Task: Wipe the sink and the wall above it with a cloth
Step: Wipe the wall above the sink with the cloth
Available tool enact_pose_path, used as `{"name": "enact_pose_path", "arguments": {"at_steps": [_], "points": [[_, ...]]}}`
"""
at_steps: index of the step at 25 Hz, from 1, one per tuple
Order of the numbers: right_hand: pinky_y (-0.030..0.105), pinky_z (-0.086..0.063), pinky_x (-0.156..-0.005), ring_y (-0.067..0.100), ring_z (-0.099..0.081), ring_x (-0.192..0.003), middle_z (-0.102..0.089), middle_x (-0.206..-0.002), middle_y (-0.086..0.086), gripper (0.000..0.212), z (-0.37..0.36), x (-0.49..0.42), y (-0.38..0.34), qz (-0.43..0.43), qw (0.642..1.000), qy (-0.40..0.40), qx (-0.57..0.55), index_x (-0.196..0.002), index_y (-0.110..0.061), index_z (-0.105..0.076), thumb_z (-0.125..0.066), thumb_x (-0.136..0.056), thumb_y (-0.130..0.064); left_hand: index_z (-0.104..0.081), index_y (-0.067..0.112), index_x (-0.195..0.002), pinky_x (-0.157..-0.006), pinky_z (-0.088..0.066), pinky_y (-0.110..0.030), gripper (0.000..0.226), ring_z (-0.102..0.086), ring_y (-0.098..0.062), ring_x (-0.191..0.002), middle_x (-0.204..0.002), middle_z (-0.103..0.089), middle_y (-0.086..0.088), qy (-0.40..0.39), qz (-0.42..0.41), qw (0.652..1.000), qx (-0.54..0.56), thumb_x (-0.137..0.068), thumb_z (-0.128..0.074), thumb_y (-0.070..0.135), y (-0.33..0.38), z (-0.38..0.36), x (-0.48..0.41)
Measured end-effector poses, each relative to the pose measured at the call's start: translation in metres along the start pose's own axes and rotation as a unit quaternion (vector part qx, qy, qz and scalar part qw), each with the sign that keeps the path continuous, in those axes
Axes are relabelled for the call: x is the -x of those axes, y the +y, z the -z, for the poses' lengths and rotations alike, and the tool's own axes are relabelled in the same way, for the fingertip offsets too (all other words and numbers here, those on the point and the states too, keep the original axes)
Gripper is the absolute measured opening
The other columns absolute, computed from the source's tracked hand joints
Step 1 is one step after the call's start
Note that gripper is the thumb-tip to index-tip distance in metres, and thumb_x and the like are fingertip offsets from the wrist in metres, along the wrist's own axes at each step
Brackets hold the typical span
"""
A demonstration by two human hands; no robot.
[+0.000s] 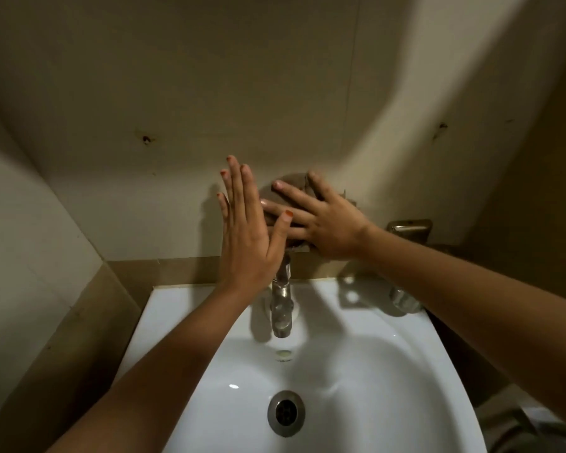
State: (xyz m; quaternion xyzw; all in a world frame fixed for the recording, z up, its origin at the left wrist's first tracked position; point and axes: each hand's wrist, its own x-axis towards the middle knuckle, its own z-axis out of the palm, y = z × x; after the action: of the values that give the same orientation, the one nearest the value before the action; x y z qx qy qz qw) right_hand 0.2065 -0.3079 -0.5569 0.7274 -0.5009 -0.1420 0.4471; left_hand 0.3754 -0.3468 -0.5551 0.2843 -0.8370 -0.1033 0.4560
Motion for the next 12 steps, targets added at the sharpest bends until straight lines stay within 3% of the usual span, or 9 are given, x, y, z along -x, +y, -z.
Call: {"name": "enact_pose_path", "arguments": {"at_steps": [3,5,8,10,12], "points": [[0.06,0.009,-0.109,0.033,0.019,-0.139,0.014,-0.154,0.002,0.078,-0.015,0.021,-0.046,-0.009,0.994,-0.088,-0.07,-0.148,-0.035,-0.016,-0.06,-0.084,-0.044,0.008,0.005,-0.145,-0.114,0.016,-0.021,0.079,0.016,-0.011,-0.14,-0.156,0.01,-0.016,0.003,0.04,0.999,-0.007,-0.09,-0.019,0.056,-0.007,-0.004,0.016],[0.06,0.01,-0.107,0.033,0.031,-0.132,0.023,-0.152,0.001,0.074,-0.023,0.038,-0.08,-0.002,0.976,-0.184,-0.113,-0.149,-0.034,-0.011,-0.055,-0.091,-0.035,0.007,0.006,-0.145,-0.113,0.017,-0.02,0.08,0.016,-0.009,-0.14,-0.156,0.01,-0.016,-0.003,0.064,0.998,-0.007,-0.091,-0.025,0.055,-0.014,-0.004,0.029],[0.062,-0.022,-0.107,0.031,0.004,-0.14,0.004,-0.151,-0.001,0.074,-0.012,0.046,-0.11,-0.137,0.948,-0.152,-0.243,-0.145,-0.029,-0.034,-0.07,-0.08,-0.02,0.008,0.007,-0.145,-0.112,0.018,-0.019,0.076,0.018,-0.009,-0.14,-0.156,0.013,-0.012,-0.011,0.089,0.996,-0.01,-0.091,-0.028,0.047,-0.024,-0.003,0.054],[0.063,-0.016,-0.109,0.03,0.016,-0.141,0.019,-0.151,-0.005,0.077,-0.006,0.049,-0.115,-0.16,0.913,-0.183,-0.327,-0.149,-0.027,-0.022,-0.059,-0.085,-0.006,0.008,0.008,-0.146,-0.112,0.019,-0.016,0.076,0.019,-0.008,-0.14,-0.153,0.018,-0.004,-0.016,0.11,0.994,-0.007,-0.09,-0.026,0.048,-0.028,-0.004,0.073],[0.061,-0.004,-0.112,0.028,0.027,-0.141,0.031,-0.151,-0.008,0.083,0.005,0.056,-0.115,-0.201,0.836,-0.252,-0.444,-0.151,-0.03,-0.008,-0.049,-0.086,0.0,0.006,0.011,-0.146,-0.11,0.019,-0.014,0.076,0.019,-0.008,-0.14,-0.151,0.019,0.003,-0.025,0.143,0.989,-0.001,-0.089,-0.023,0.051,-0.033,-0.006,0.092]]}}
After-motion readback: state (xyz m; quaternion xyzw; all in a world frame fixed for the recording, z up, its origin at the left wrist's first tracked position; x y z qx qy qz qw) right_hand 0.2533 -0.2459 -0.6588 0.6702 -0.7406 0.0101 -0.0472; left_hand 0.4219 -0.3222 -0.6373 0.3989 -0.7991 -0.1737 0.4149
